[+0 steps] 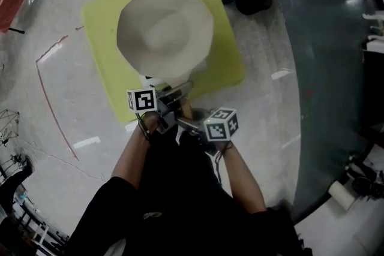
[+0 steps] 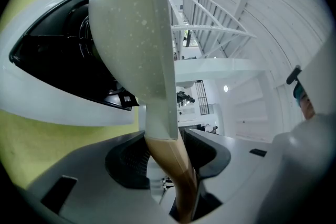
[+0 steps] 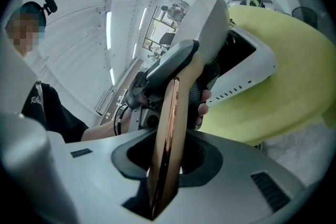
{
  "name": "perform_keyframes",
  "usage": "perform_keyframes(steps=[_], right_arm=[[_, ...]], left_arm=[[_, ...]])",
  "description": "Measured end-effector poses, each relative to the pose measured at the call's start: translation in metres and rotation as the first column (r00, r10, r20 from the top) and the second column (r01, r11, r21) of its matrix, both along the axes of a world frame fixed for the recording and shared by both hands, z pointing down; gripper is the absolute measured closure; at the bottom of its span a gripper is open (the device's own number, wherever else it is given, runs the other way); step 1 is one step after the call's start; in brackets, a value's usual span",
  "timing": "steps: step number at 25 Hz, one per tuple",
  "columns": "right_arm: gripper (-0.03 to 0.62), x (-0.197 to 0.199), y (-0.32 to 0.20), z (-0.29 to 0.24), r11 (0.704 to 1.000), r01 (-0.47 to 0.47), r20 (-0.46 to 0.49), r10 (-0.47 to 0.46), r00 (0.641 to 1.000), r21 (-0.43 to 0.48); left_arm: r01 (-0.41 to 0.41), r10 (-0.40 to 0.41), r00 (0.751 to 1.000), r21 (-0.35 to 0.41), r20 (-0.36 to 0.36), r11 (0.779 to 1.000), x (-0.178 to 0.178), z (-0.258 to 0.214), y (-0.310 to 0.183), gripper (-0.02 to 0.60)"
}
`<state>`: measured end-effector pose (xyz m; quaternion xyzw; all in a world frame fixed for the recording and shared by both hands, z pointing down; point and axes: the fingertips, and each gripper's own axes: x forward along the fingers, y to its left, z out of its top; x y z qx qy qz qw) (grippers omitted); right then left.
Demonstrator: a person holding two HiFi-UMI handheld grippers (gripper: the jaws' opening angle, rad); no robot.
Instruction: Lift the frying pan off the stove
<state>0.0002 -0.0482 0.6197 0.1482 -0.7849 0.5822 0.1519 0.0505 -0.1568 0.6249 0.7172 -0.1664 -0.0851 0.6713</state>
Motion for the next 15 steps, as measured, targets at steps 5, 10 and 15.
perform_keyframes(steps=[5,10,15], right_arm=[[0.488,-0.016,0.004,0.005,0.997,0.078,0.003,-0.078,0.997,-0.001],[0.495,-0.018,0.008,0.008,0.996,0.091,0.009,-0.091,0.996,-0.016],[0.493,-0.012,0.023,-0.004,0.995,0.100,-0.005,-0.100,0.995,0.005]], left_arm=[[-0.017,0.018,1.000,-0.015,0.025,1.000,-0.008,0.004,0.002,0.350],[-0.036,0.037,0.999,-0.016,0.027,0.999,-0.005,0.007,0.006,0.350],[-0.026,0.027,0.999,-0.008,0.031,1.000,-0.001,-0.003,0.020,0.348]])
